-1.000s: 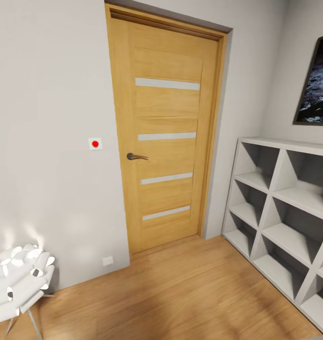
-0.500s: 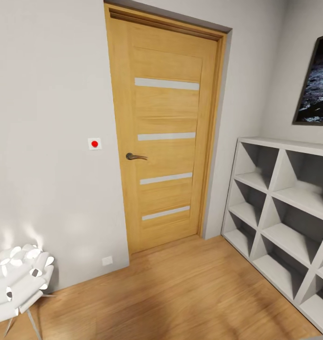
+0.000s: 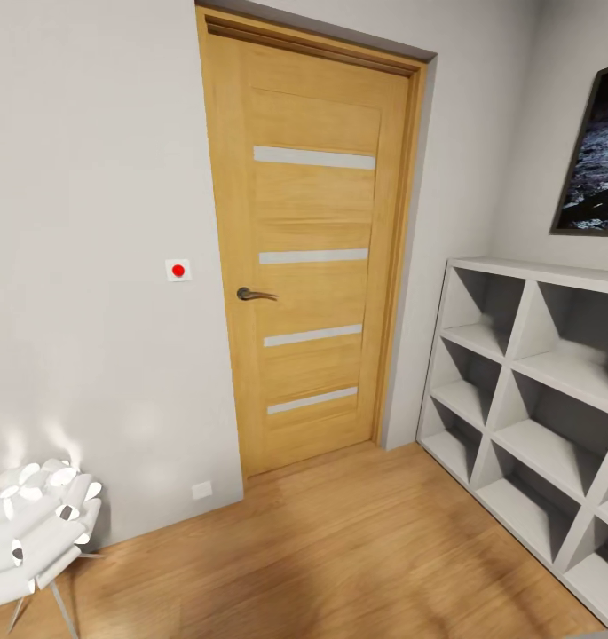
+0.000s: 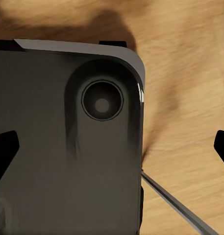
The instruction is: Attach the digital camera to the camera tripod in the bedroom.
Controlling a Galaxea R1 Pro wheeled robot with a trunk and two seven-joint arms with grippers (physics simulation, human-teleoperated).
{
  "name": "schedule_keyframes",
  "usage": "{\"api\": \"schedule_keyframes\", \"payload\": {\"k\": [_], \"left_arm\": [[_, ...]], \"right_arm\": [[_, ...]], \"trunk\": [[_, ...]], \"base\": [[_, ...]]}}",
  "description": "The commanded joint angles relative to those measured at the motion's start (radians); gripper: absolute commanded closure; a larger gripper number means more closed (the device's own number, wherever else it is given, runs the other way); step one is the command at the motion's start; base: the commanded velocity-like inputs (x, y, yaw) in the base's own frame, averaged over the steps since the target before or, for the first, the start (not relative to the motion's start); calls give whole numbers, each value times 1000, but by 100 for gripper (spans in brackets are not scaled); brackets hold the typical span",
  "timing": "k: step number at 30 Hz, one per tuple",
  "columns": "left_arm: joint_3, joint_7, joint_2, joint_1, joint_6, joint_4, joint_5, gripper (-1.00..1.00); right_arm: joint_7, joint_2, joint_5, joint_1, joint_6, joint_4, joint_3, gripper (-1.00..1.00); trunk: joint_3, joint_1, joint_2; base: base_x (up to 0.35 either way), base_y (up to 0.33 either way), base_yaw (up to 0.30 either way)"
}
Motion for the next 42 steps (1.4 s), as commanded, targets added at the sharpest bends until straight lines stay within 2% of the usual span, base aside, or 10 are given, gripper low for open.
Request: {"api": "schedule_keyframes", "payload": {"k": [1,33,42], "left_arm": [[0,0,0,1,-1,-1,6,-100],[0,-6,0,1,-1,-2,6,-100],[2,-1,-1,1,-1,-2,7,-100]], "right_arm": [[0,0,0,0,-4,0,1,-100],[0,-2,0,0,-8,0,1,-100],[0,-2,0,0,-8,0,1,-100]], "trunk": [[-1,0,0],[-1,0,0],[-1,0,0]], "base": [[0,0,0],[-28,17,0],[-160,0,0]]}}
